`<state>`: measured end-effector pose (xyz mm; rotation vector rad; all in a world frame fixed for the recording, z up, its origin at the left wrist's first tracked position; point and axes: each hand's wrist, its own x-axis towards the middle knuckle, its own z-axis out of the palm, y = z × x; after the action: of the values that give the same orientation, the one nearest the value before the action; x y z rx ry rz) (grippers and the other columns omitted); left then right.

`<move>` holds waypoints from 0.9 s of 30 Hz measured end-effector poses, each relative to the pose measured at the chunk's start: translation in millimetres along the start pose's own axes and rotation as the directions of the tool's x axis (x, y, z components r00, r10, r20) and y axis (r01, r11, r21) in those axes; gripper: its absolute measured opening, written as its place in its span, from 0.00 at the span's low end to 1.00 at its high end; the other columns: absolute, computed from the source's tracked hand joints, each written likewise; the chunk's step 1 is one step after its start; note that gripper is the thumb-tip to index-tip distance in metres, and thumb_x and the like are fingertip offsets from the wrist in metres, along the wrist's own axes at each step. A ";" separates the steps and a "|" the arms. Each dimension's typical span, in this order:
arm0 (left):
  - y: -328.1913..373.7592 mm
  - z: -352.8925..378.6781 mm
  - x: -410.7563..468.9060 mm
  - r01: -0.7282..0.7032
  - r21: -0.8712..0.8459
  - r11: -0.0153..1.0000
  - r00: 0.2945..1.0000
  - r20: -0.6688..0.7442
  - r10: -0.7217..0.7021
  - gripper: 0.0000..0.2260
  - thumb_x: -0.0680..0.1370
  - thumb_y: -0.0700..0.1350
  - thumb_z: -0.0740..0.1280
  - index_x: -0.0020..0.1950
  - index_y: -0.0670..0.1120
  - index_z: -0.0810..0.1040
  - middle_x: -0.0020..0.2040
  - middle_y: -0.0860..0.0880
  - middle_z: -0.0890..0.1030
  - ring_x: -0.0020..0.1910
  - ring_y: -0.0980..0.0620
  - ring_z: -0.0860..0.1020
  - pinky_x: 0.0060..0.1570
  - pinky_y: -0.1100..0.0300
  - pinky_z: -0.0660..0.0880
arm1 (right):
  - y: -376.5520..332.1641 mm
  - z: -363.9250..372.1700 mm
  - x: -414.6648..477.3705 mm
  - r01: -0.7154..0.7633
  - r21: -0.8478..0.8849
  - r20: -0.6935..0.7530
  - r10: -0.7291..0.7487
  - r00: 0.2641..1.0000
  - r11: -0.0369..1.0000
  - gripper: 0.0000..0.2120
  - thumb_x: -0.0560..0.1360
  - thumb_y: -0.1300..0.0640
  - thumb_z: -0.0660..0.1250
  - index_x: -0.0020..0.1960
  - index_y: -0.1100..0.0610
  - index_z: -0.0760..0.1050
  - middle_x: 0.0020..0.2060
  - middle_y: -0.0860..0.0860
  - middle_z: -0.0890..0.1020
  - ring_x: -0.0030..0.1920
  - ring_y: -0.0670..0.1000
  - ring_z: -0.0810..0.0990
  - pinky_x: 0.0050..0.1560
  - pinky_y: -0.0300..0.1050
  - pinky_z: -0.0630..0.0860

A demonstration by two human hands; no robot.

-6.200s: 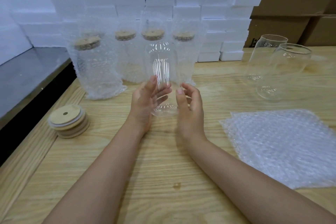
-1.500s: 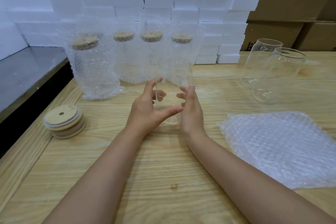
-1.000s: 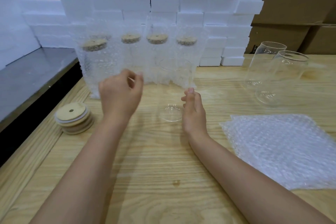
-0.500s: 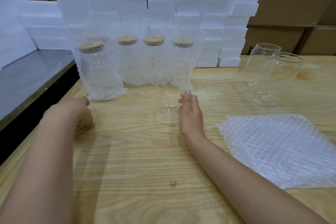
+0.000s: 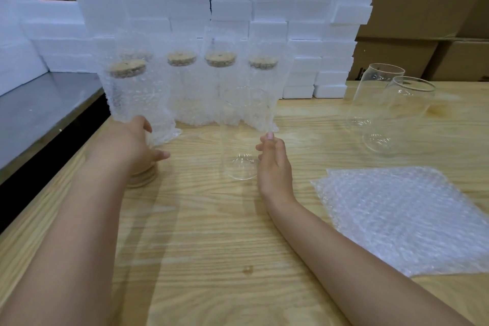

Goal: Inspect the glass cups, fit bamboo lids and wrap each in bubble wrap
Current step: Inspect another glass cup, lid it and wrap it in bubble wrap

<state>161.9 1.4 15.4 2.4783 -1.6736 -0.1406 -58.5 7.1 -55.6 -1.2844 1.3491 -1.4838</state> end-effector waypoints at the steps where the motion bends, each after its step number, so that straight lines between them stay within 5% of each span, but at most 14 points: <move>1: 2.9 -2.2 -2.0 -0.002 -0.001 1.000 0.998 -0.055 0.002 0.28 0.71 0.62 0.71 0.64 0.51 0.67 0.56 0.43 0.75 0.52 0.43 0.73 0.41 0.53 0.69 | 0.0 0.1 0.1 0.001 -0.004 -0.001 -0.001 1.000 1.000 0.16 0.81 0.42 0.50 0.54 0.51 0.70 0.45 0.40 0.75 0.48 0.41 0.75 0.45 0.32 0.66; 5: 23.4 -12.9 -14.8 -0.143 -0.247 0.958 0.934 -0.353 0.048 0.25 0.70 0.66 0.69 0.57 0.51 0.66 0.50 0.46 0.76 0.49 0.42 0.77 0.41 0.50 0.73 | -0.6 0.9 -0.2 -0.007 -0.010 -0.009 0.007 1.000 1.000 0.16 0.81 0.43 0.50 0.56 0.52 0.70 0.47 0.40 0.75 0.51 0.43 0.74 0.47 0.30 0.66; 9: 59.1 -20.9 -45.6 -0.493 -0.740 0.458 0.827 -0.562 -0.018 0.21 0.69 0.63 0.71 0.45 0.54 0.63 0.45 0.56 0.76 0.42 0.61 0.78 0.44 0.61 0.75 | -1.3 1.8 -0.1 -0.018 -0.008 -0.004 0.018 1.000 1.000 0.17 0.81 0.42 0.49 0.55 0.52 0.70 0.45 0.40 0.75 0.48 0.41 0.74 0.44 0.32 0.66; 11: 76.9 -23.9 -54.2 -0.586 -0.766 0.263 0.793 -0.609 -0.005 0.21 0.68 0.61 0.73 0.42 0.55 0.62 0.48 0.54 0.77 0.46 0.56 0.80 0.51 0.54 0.78 | -1.3 2.7 0.4 -0.017 -0.020 0.000 0.017 1.000 1.000 0.17 0.81 0.42 0.49 0.54 0.52 0.70 0.45 0.40 0.75 0.47 0.39 0.74 0.43 0.32 0.65; 14: 104.3 -26.1 -52.8 -0.614 -0.777 0.138 0.789 -0.608 0.083 0.21 0.66 0.58 0.74 0.41 0.53 0.62 0.50 0.49 0.77 0.50 0.48 0.80 0.52 0.42 0.77 | -1.4 3.4 0.9 -0.010 -0.030 -0.008 0.010 1.000 0.999 0.16 0.81 0.43 0.50 0.53 0.52 0.69 0.45 0.41 0.75 0.46 0.42 0.74 0.43 0.34 0.66; 17: 123.8 -19.3 -46.9 -0.586 -0.796 0.156 0.809 -0.561 0.175 0.21 0.67 0.56 0.75 0.41 0.52 0.62 0.50 0.49 0.78 0.49 0.47 0.79 0.51 0.44 0.78 | -1.8 2.9 1.5 -0.013 -0.050 -0.005 0.013 1.000 0.999 0.17 0.81 0.42 0.49 0.54 0.53 0.69 0.46 0.41 0.75 0.47 0.43 0.74 0.43 0.35 0.66; 22: 125.0 0.6 -35.5 -0.603 -0.758 0.247 0.797 -0.581 0.163 0.22 0.68 0.57 0.76 0.40 0.54 0.62 0.49 0.56 0.76 0.48 0.58 0.76 0.45 0.66 0.72 | -0.8 3.8 2.1 -0.023 -0.076 0.009 0.024 1.000 0.997 0.17 0.81 0.42 0.49 0.54 0.52 0.69 0.47 0.43 0.76 0.47 0.42 0.74 0.42 0.34 0.66; 27: 126.5 9.7 -34.4 -0.583 -0.765 0.273 0.811 -0.569 0.138 0.21 0.69 0.59 0.75 0.41 0.56 0.63 0.49 0.55 0.77 0.45 0.56 0.77 0.42 0.69 0.71 | -1.4 4.7 2.2 -0.020 -0.063 0.000 0.020 1.000 0.998 0.17 0.81 0.43 0.50 0.55 0.53 0.69 0.46 0.43 0.76 0.48 0.47 0.75 0.44 0.39 0.67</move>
<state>31.9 -13.9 27.7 1.0856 -1.3298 -0.3734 -54.3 4.1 -54.1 -1.3066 1.4143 -1.4379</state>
